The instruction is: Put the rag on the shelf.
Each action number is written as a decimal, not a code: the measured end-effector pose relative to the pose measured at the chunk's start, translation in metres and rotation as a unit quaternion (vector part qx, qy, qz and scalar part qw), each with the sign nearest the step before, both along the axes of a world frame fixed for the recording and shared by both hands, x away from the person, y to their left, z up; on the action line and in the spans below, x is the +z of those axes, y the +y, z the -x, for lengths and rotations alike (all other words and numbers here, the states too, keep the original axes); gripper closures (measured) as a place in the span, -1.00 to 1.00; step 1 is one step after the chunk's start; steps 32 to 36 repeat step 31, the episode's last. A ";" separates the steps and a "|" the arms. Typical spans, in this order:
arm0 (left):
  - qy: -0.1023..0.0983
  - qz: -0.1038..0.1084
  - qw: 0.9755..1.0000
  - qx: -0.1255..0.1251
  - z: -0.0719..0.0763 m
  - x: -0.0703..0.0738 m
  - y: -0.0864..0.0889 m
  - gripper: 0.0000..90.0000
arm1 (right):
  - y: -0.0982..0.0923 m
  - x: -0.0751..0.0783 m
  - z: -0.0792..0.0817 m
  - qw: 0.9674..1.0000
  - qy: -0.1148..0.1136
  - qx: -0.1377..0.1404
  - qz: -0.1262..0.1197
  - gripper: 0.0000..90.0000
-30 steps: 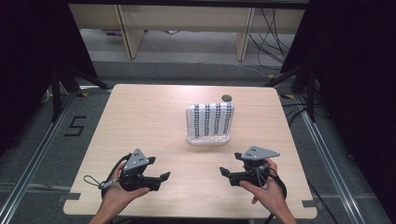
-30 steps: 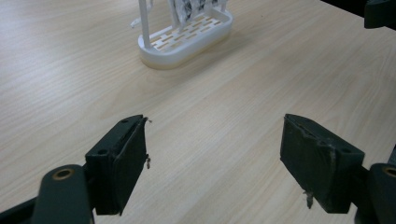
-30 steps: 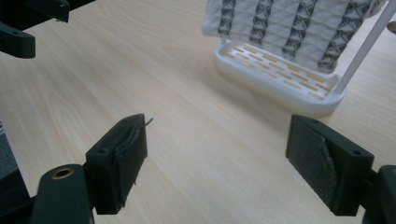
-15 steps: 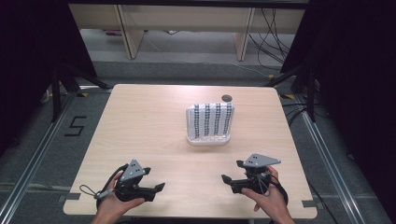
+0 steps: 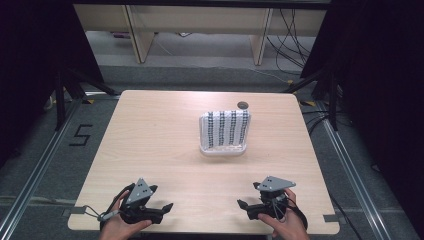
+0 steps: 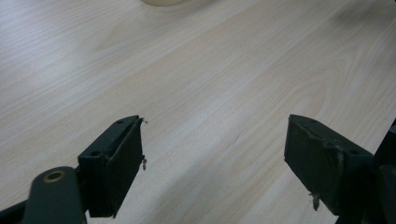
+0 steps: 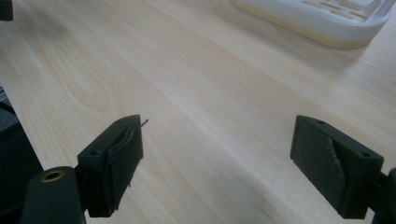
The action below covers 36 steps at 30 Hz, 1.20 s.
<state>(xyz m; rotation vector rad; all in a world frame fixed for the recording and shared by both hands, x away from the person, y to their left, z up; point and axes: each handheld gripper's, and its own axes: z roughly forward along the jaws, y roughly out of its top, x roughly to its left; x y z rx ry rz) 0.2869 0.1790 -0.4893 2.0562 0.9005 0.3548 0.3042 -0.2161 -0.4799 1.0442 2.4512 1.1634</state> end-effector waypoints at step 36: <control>-0.002 -0.017 1.000 0.000 -0.004 -0.007 0.004 -0.67 | -0.004 -0.005 0.002 1.000 -0.004 -0.008 -0.003 -0.64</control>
